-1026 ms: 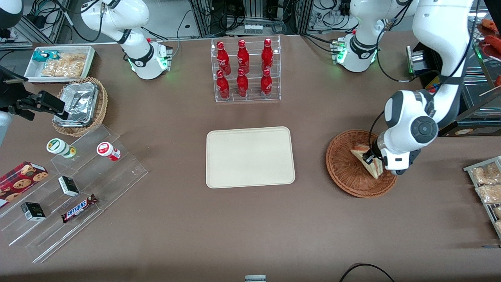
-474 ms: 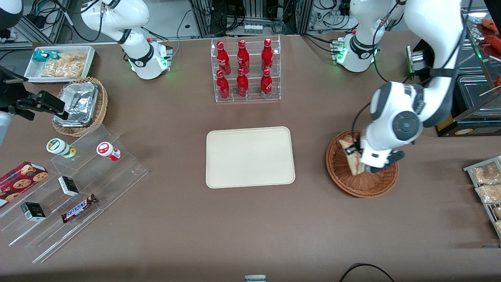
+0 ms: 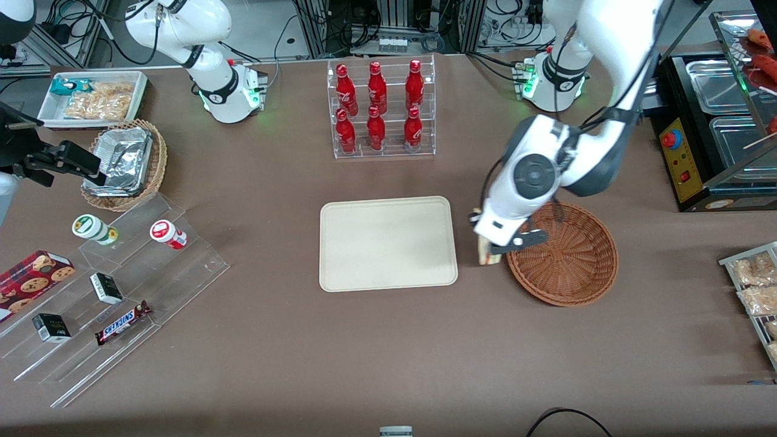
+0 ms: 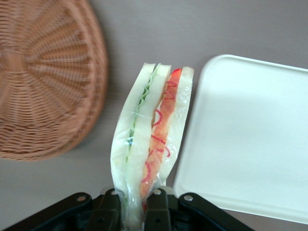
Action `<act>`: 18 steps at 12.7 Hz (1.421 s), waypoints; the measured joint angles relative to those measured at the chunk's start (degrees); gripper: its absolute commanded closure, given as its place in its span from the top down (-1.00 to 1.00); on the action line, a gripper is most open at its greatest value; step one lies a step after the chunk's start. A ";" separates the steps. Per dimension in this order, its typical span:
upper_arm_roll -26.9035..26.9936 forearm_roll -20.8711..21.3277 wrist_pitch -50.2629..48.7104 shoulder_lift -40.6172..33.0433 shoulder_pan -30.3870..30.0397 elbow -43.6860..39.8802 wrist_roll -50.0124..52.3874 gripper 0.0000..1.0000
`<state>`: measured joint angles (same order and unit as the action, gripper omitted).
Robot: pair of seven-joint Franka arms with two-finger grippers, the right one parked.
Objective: Place sandwich from basket to tray
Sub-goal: 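Lift the sandwich and carry it with the left gripper over the cream tray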
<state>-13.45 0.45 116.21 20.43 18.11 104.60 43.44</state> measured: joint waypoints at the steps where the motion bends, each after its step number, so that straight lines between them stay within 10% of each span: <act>1: 0.00 0.00 0.00 1.68 1.61 -2.18 0.67 -0.95; 18: 0.10 6.10 0.50 27.00 17.84 -29.47 20.66 -0.95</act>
<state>-13.35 6.55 116.70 47.42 35.95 75.13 64.09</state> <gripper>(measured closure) 0.850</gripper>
